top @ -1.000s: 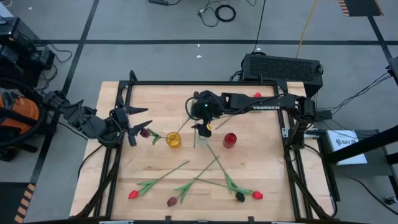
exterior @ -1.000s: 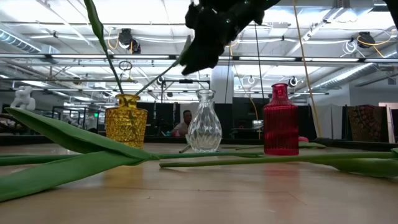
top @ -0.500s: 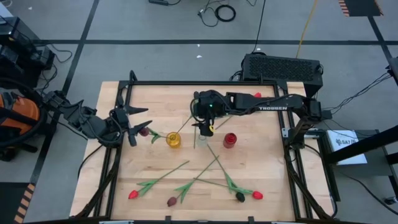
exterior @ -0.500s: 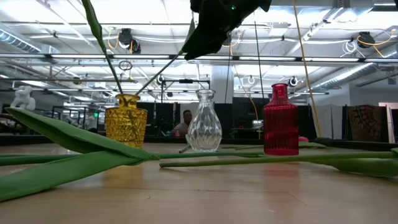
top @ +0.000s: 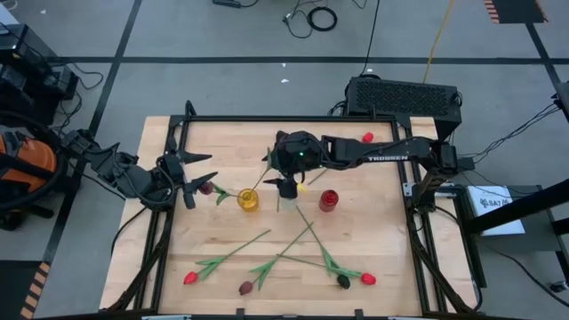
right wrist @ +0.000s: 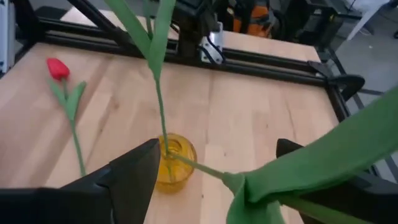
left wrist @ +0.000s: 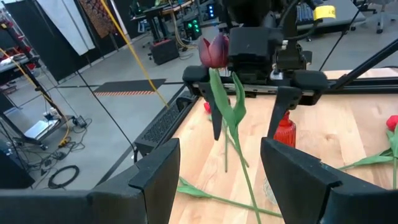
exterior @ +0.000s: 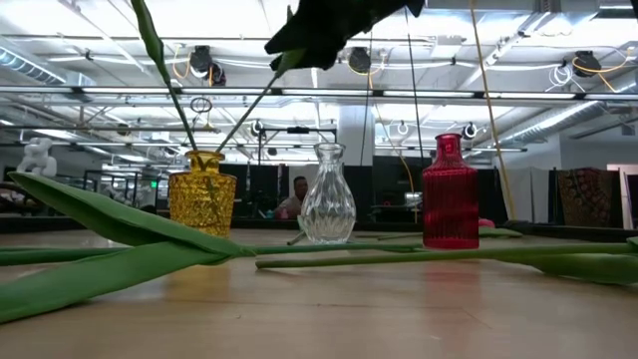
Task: Sort flowers into vase by color
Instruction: Put the top red tulip into the yellow vase
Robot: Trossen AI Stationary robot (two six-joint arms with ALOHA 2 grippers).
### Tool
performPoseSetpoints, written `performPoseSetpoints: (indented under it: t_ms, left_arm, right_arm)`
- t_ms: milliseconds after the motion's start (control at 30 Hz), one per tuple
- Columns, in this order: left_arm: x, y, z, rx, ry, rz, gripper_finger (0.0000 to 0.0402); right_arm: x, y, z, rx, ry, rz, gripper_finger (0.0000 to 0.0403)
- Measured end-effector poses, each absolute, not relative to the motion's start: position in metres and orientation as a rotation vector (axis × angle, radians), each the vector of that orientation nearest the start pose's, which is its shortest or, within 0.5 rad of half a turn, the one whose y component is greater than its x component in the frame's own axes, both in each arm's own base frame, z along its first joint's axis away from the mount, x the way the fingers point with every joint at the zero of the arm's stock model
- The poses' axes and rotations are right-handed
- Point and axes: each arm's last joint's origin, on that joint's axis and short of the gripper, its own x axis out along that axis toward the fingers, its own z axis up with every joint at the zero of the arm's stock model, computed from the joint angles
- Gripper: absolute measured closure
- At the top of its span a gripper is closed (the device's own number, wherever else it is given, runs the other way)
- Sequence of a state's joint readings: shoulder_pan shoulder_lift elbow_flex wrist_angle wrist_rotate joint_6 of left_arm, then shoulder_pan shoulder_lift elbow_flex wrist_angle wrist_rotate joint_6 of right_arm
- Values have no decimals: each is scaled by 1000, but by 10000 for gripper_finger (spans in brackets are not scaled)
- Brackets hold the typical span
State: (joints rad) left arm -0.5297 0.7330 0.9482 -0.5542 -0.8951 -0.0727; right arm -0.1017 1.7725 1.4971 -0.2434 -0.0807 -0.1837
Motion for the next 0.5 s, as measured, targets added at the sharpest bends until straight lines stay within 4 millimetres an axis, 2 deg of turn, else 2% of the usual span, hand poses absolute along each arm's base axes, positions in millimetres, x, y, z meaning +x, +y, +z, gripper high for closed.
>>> performPoseSetpoints:
  t_ms: [300, 500]
  left_arm:
    - [125, -47, 362, 149, 246, 371, 172]
    - [125, -47, 361, 133, 248, 374, 172]
  right_arm:
    - [396, -35, 286, -182, 752, -103, 90]
    - [395, -25, 288, -260, 767, -135, 90]
